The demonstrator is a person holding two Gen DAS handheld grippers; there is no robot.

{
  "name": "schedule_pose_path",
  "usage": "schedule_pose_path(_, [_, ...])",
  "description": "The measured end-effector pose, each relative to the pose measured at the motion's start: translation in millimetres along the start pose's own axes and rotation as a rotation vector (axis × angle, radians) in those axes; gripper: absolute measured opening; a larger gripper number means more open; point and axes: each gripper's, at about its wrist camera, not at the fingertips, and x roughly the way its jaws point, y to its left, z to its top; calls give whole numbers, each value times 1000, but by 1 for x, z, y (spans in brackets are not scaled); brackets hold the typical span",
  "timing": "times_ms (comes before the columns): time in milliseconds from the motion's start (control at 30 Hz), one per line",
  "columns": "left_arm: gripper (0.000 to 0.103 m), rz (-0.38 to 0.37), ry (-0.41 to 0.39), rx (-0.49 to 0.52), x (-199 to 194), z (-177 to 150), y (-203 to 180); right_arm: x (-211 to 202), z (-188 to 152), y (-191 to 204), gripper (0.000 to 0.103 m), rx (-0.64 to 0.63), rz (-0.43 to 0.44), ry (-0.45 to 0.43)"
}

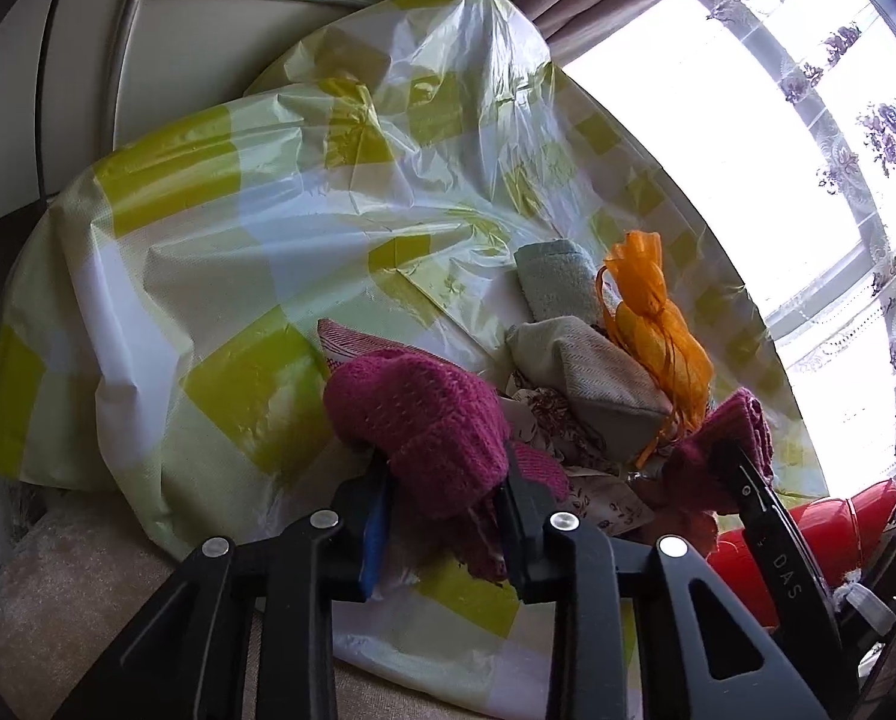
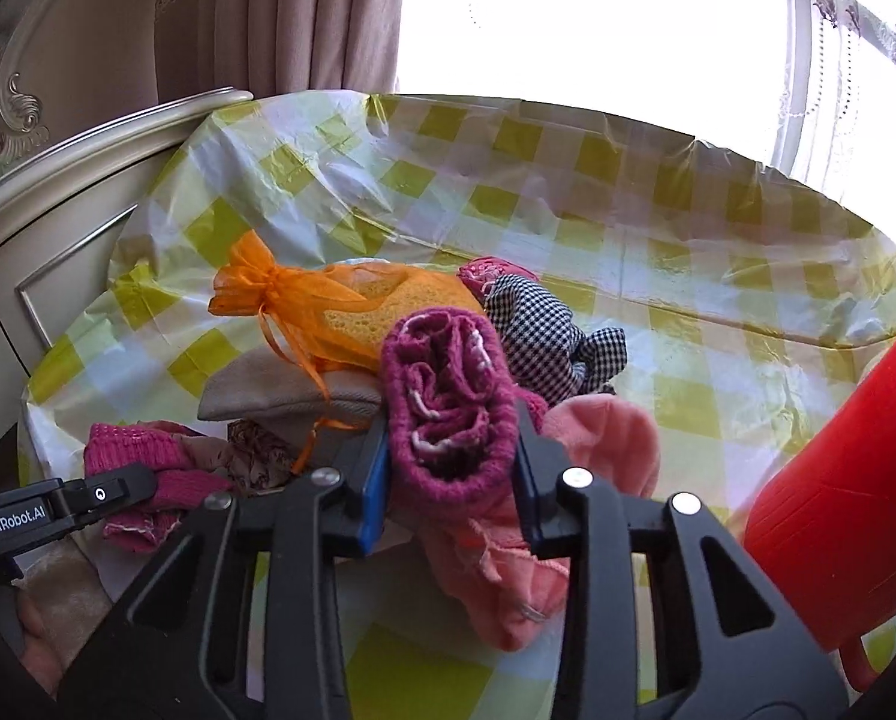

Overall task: Organize soft objects
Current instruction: 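Grasp the magenta knit glove with the left tool while the right tool grasps the magenta rolled sock, then carry the glove and rolled sock over the box with both tools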

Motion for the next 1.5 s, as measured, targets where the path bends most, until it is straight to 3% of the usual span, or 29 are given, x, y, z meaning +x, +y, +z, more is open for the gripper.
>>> schedule_pose_path(500, [32, -3, -219, 232, -57, -14, -50, -110, -29, -54, 38, 203, -24, -111])
schedule_pose_path(767, [32, -94, -204, 337, -79, -48, -88, -162, -62, -103, 38, 273, -93, -81])
schedule_pose_path(1067, [32, -298, -46, 496, -89, -113, -156, -235, -128, -184, 38, 374, -250, 39])
schedule_pose_path(1267, [32, -450, 120, 654, -90, -177, -209, -274, -179, -234, 38, 454, -338, 171])
schedule_pose_path(1500, [32, -573, 364, 853, -85, -256, -259, -290, -238, -263, 38, 535, -346, 357])
